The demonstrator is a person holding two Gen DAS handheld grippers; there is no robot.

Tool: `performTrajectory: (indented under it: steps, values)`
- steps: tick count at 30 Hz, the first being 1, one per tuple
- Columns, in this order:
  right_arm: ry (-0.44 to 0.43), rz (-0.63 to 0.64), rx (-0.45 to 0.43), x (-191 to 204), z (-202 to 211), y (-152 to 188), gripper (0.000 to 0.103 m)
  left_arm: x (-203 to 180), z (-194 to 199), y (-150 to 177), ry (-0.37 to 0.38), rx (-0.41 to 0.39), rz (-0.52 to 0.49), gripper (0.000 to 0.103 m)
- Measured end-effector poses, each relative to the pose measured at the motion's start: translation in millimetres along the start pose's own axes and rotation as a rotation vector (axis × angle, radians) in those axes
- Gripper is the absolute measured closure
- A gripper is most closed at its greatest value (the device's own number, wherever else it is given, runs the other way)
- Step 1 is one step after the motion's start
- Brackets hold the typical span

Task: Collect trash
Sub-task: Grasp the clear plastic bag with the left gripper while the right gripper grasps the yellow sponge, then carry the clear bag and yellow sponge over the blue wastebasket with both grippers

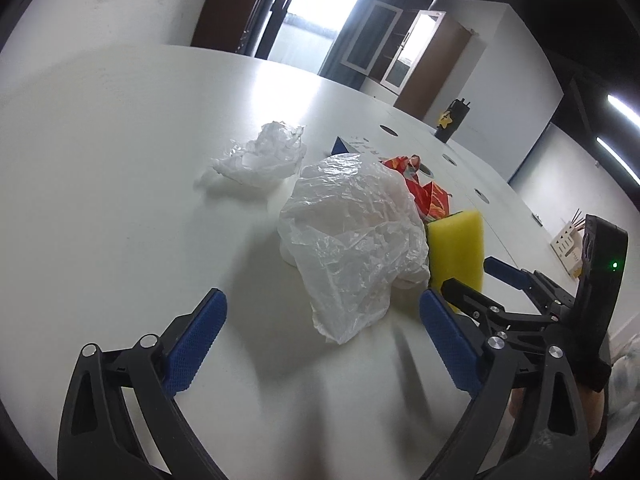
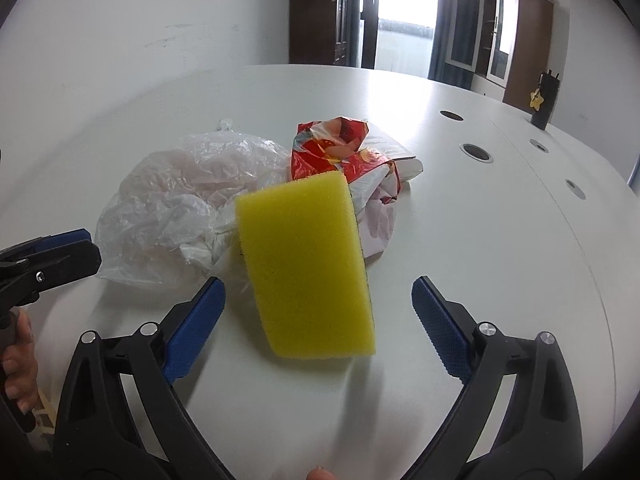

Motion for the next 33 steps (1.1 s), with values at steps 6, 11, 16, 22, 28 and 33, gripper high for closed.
performTrajectory:
  steps: [6, 11, 16, 22, 28, 33]
  values:
    - [-0.029, -0.044, 0.043, -5, -10, 10, 0.043, -5, -17, 8, 0.021, 0.043, -0.004, 0.058]
    - [-0.037, -0.037, 0.02, -4, 1, 15, 0.055, 1, -5, 17, 0.009, -0.01, 0.004, 0.099]
    - [-0.039, -0.043, -0.015, -2, 19, 21, 0.057, 4, 27, 19, -0.003, -0.108, 0.03, 0.1]
    - [-0.05, -0.049, -0.062, 6, 46, 31, 0.058, 0, 68, 21, 0.008, -0.194, 0.038, 0.1]
    - [-0.06, -0.046, -0.12, 16, 81, 50, 0.058, -7, 94, 42, 0.021, -0.231, 0.03, 0.101]
    - [-0.074, -0.064, -0.158, 23, 104, 66, 0.058, -18, 113, 58, 0.01, -0.246, -0.017, 0.101]
Point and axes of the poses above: each gripper's, at about its wrist camera, not at the fingertips, and z roughly against the way its jaws point, x to its left, y to its underside, the point moved 7 cm from there along -z, roughly the way its jaws point, and after that the axes turned 4 degrees about z, right-handed, at the moved point
